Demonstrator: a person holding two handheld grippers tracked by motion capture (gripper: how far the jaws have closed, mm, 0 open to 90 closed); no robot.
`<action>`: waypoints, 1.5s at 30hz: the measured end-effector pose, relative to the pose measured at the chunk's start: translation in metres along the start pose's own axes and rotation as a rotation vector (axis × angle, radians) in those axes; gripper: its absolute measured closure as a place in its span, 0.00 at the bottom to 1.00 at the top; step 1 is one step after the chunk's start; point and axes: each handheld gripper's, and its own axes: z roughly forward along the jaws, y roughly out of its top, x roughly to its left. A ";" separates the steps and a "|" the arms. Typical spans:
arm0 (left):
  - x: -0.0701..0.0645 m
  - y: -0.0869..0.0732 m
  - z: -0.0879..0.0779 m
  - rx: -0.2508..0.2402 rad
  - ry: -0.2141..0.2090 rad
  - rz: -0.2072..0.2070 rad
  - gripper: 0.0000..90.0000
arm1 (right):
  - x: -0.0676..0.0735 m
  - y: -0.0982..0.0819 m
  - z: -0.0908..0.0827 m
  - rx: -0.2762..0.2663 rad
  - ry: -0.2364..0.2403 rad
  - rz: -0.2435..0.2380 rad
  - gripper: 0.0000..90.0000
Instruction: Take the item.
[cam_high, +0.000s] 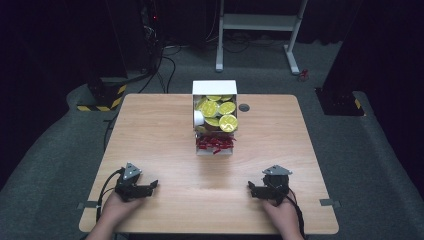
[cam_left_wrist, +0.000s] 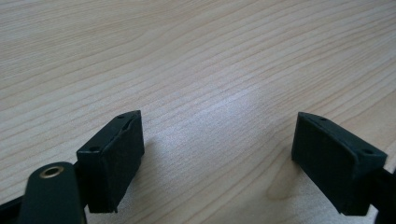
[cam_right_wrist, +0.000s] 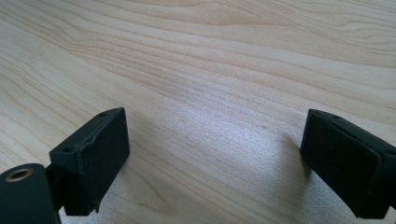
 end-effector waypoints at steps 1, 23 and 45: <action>0.000 0.000 0.000 -0.001 -0.001 -0.002 0.19 | 0.000 0.000 0.000 0.000 0.000 0.002 0.09; 0.001 0.000 0.000 -0.006 0.004 -0.014 0.21 | -0.001 0.000 0.000 -0.001 0.000 -0.007 0.09; -0.011 0.029 -0.031 -0.107 0.046 -0.024 0.36 | -0.001 0.003 0.003 0.001 0.011 -0.015 0.09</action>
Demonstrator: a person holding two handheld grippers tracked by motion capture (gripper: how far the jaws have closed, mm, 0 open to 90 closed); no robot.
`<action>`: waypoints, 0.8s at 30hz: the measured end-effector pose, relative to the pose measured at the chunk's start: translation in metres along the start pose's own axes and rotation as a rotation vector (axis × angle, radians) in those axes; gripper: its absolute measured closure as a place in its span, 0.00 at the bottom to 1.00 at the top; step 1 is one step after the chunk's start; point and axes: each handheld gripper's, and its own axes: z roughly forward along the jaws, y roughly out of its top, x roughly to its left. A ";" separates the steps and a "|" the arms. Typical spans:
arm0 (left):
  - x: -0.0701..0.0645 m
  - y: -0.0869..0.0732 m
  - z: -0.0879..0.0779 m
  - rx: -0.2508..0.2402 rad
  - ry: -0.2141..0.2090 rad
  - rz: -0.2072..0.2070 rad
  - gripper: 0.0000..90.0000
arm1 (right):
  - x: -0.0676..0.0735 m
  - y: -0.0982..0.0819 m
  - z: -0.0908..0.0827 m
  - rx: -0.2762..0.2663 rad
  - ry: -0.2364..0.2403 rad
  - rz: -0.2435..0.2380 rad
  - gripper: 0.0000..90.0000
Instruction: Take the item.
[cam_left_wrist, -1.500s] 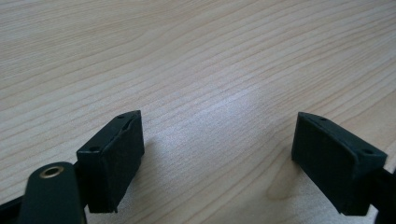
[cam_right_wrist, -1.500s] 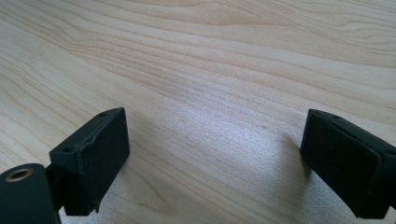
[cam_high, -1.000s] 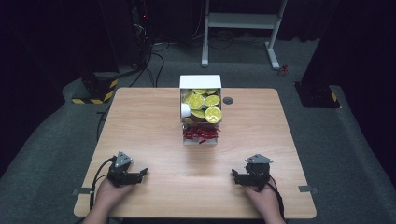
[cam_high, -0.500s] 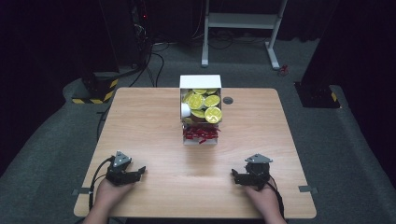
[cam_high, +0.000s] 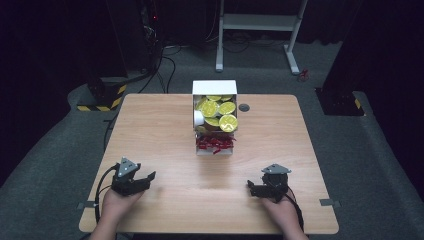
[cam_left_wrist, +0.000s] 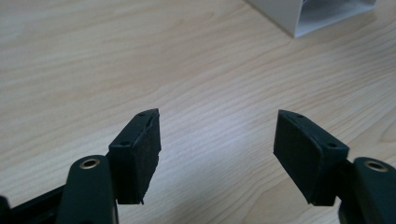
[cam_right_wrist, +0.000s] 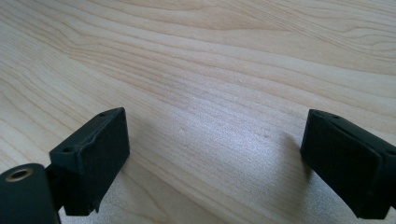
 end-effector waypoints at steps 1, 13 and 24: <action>-0.003 0.002 -0.002 -0.008 -0.002 0.000 0.36 | 0.000 0.000 0.000 0.000 0.000 -0.001 0.09; -0.009 0.015 -0.016 -0.083 -0.054 -0.015 0.38 | 0.000 0.000 0.000 -0.001 -0.003 0.002 0.09; -0.018 0.035 -0.028 -0.173 -0.096 -0.006 0.42 | 0.000 0.000 0.000 -0.001 -0.004 0.005 0.09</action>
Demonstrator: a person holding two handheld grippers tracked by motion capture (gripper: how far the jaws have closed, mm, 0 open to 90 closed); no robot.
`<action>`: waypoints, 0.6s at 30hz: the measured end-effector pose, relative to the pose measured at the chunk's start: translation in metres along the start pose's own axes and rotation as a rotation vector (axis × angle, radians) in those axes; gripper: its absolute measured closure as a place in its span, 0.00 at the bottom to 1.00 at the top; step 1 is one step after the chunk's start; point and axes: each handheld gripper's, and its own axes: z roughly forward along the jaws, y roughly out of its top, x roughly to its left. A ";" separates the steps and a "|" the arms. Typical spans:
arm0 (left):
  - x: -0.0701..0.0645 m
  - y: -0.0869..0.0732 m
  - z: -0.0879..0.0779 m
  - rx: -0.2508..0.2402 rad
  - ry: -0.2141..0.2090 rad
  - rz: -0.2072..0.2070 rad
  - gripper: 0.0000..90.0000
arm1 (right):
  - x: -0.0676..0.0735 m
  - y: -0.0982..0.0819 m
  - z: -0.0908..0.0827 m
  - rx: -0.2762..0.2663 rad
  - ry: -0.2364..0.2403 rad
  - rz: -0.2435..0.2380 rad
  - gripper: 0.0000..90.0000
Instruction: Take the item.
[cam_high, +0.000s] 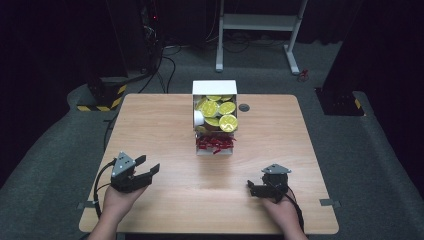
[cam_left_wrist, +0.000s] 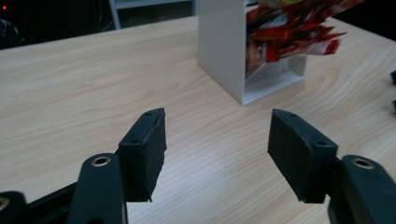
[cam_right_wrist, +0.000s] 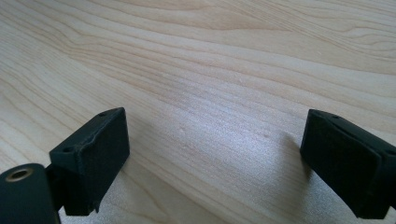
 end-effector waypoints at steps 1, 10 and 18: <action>-0.002 0.002 0.000 -0.006 -0.004 -0.008 0.43 | 0.000 0.000 0.000 0.000 0.000 0.000 0.09; -0.007 0.024 0.008 -0.042 0.013 -0.025 0.49 | 0.001 0.000 -0.001 0.002 -0.004 0.007 0.09; -0.018 0.049 0.014 -0.064 0.039 -0.001 0.48 | 0.001 -0.001 -0.001 0.003 -0.005 0.014 0.09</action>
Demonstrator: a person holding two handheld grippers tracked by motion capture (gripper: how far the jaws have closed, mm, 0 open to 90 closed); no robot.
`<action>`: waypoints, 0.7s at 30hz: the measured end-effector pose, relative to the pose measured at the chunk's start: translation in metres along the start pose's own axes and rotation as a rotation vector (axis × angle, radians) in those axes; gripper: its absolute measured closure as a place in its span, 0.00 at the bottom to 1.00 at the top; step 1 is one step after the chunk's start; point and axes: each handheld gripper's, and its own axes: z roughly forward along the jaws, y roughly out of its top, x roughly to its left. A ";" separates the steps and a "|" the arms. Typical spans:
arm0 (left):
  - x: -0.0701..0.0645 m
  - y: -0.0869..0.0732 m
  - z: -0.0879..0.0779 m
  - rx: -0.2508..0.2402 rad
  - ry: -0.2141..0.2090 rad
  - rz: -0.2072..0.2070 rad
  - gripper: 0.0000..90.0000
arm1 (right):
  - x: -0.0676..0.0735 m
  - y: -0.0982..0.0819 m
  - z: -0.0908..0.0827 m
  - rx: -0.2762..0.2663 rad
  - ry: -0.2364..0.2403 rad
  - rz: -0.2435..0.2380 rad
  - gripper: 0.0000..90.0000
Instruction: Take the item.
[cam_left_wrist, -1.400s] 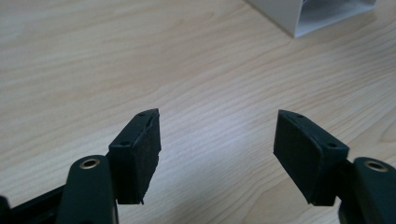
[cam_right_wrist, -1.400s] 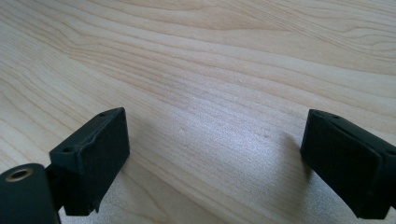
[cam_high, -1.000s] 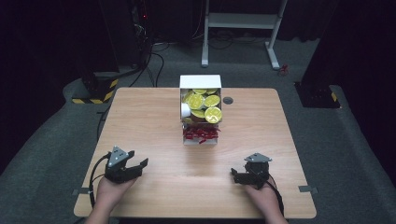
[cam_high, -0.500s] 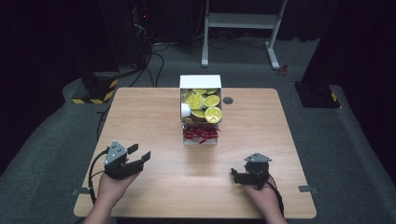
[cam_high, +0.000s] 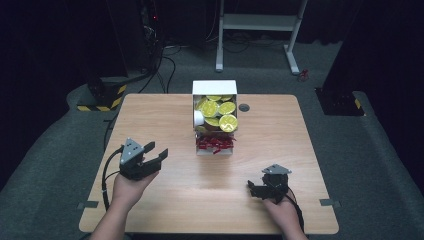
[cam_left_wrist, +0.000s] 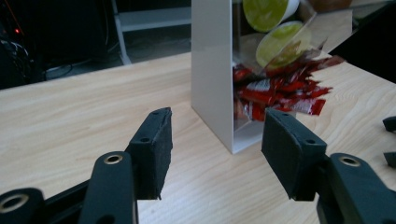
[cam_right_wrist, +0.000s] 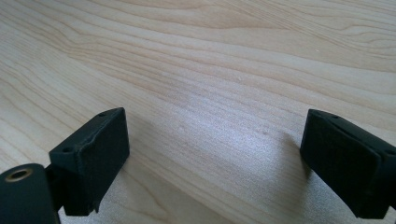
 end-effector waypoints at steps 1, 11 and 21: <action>-0.001 0.002 0.000 -0.001 0.001 0.005 0.48 | 0.000 0.000 0.000 0.000 0.000 0.000 0.09; -0.010 0.029 0.007 -0.004 -0.010 0.022 0.52 | 0.000 -0.002 -0.002 -0.003 0.000 -0.007 0.09; -0.023 0.057 0.018 -0.039 -0.023 0.078 0.40 | 0.000 -0.003 -0.003 0.001 -0.001 -0.001 0.09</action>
